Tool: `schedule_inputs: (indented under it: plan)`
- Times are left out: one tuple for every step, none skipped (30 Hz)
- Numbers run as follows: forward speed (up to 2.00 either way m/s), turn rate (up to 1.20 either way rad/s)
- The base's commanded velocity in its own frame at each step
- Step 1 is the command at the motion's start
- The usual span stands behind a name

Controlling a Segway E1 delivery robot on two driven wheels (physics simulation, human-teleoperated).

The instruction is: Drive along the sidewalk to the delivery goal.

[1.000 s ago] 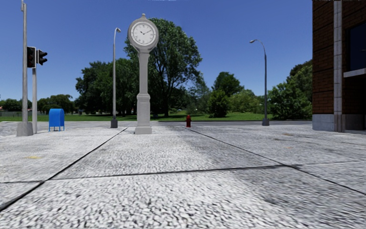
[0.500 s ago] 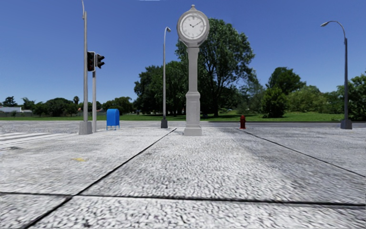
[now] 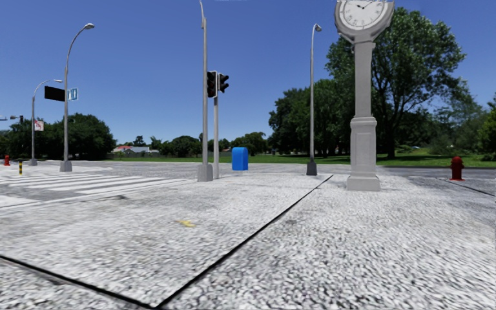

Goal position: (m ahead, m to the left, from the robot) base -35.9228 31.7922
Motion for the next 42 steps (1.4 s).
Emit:
schedule_inputs:
  plan:
    - [1.55,0.81]
    - [1.55,0.81]
    - [1.55,0.66]
    - [1.55,0.47]
    - [1.55,0.47]
    - [1.55,0.30]
    - [1.55,0.22]
    - [1.55,0.16]
    - [1.55,0.16]
    - [1.55,0.00]
    - [1.55,0.00]
    - [1.55,0.00]
    - [1.55,0.00]
    - [1.55,0.00]
    - [1.55,0.00]
    - [1.55,0.00]
    - [1.55,0.00]
    - [1.55,0.00]
    - [1.55,0.00]
    - [1.55,0.00]
    - [1.56,0.00]
    - [1.56,0.00]
    - [1.56,0.00]
    - [1.56,0.00]
    - [1.56,0.00]
    - [1.56,0.00]
    - [1.57,0.00]
    - [1.57,0.00]
    - [1.57,0.01]
    - [1.57,0.05]
    - [1.57,0.05]
    - [1.57,0.15]
    - [1.57,0.23]
    - [1.57,0.25]
    - [1.57,0.25]
    - [1.57,0.25]
    - [1.57,0.26]
    - [1.57,0.26]
    - [1.57,0.26]
    - [1.57,0.26]
    - [1.57,0.26]
    - [1.57,0.26]
